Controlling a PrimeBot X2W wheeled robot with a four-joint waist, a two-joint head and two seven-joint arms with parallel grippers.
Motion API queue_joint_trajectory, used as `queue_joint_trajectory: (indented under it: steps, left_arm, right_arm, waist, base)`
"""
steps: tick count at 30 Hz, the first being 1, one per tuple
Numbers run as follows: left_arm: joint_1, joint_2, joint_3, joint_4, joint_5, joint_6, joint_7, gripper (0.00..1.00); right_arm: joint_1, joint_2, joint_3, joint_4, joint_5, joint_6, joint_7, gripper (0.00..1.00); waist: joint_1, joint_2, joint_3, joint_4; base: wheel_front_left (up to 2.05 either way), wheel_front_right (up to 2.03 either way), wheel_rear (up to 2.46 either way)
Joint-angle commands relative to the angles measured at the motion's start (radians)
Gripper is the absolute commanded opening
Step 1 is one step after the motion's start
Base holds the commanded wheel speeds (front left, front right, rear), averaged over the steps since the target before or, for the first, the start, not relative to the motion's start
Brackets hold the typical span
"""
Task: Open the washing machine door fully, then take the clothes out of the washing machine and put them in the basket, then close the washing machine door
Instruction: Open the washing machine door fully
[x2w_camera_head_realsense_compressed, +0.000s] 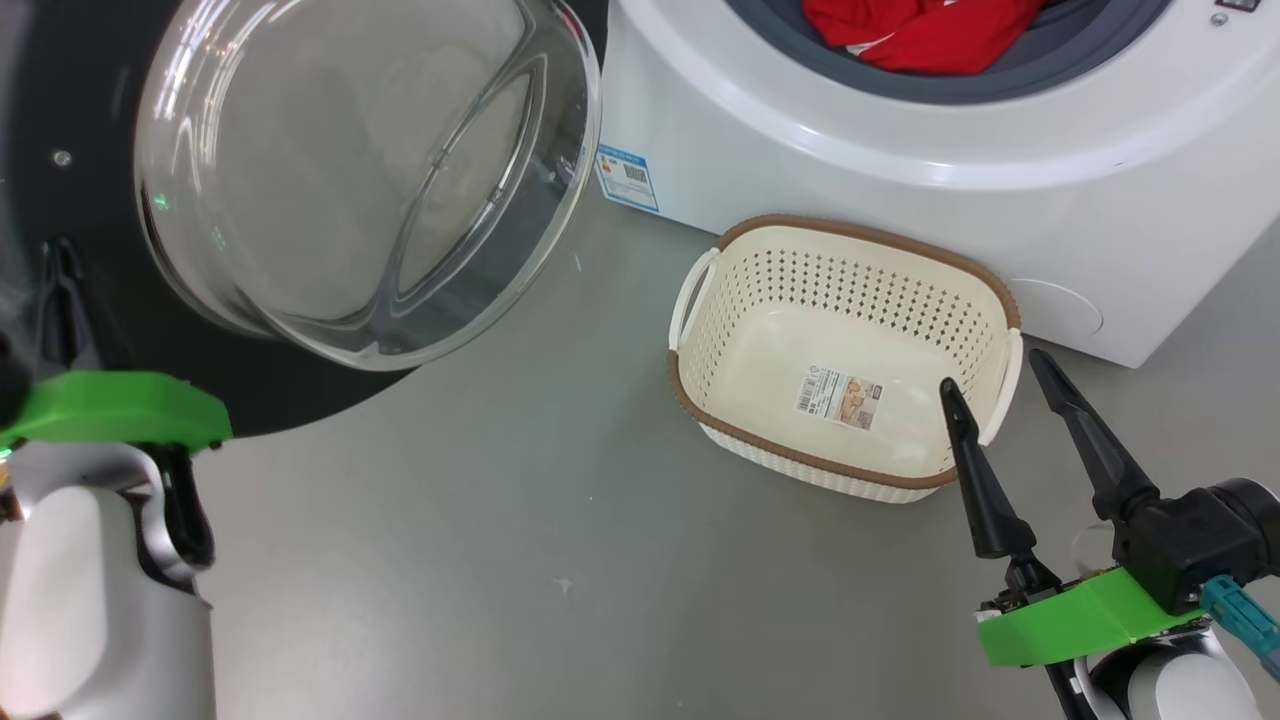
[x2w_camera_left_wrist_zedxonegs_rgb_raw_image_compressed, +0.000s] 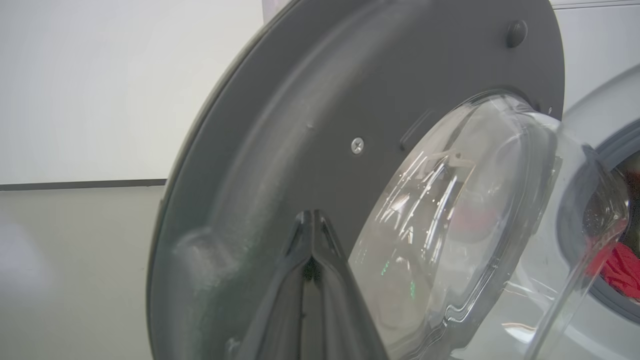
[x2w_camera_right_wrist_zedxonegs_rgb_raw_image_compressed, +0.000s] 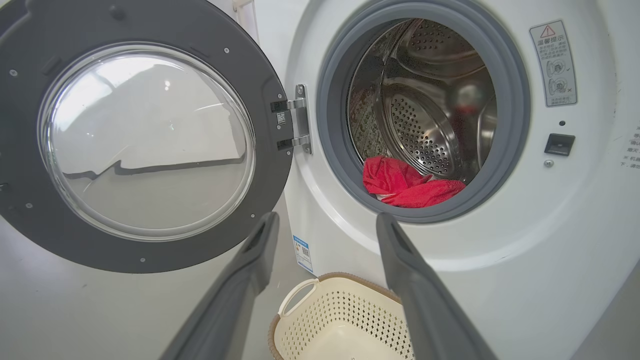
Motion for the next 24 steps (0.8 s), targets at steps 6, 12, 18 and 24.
queue_joint_trajectory:
  steps: [6, 12, 18, 24]
  left_arm:
    - [0.069, 0.012, 0.023, -0.116, 0.036, -0.019, -0.008, 0.00]
    - [0.103, -0.006, -0.003, -0.215, 0.042, -0.053, -0.008, 0.00]
    - [0.133, -0.022, -0.066, -0.334, 0.053, -0.085, -0.008, 1.00]
    - [0.168, -0.027, -0.124, -0.413, 0.069, -0.094, -0.008, 1.00]
  right_arm:
    - [-0.021, 0.004, 0.017, -0.007, 0.028, 0.006, -0.031, 1.00]
    - [-0.021, 0.004, -0.005, 0.015, 0.044, 0.006, -0.053, 1.00]
    - [-0.032, 0.004, -0.038, 0.038, 0.051, 0.006, -0.080, 1.00]
    - [-0.042, 0.004, -0.073, 0.058, 0.046, 0.006, -0.104, 1.00]
  waist:
    - [0.0000, 0.0000, -0.038, -0.025]
    - [0.0000, 0.0000, -0.054, -0.056]
    - [0.0000, 0.0000, -0.070, -0.108]
    - [0.0000, 0.0000, -0.090, -0.172]
  base:
    - [0.00, 0.00, 0.00]
    - [0.00, 0.00, 0.00]
    - [0.00, 0.00, 0.00]
    - [0.00, 0.00, 0.00]
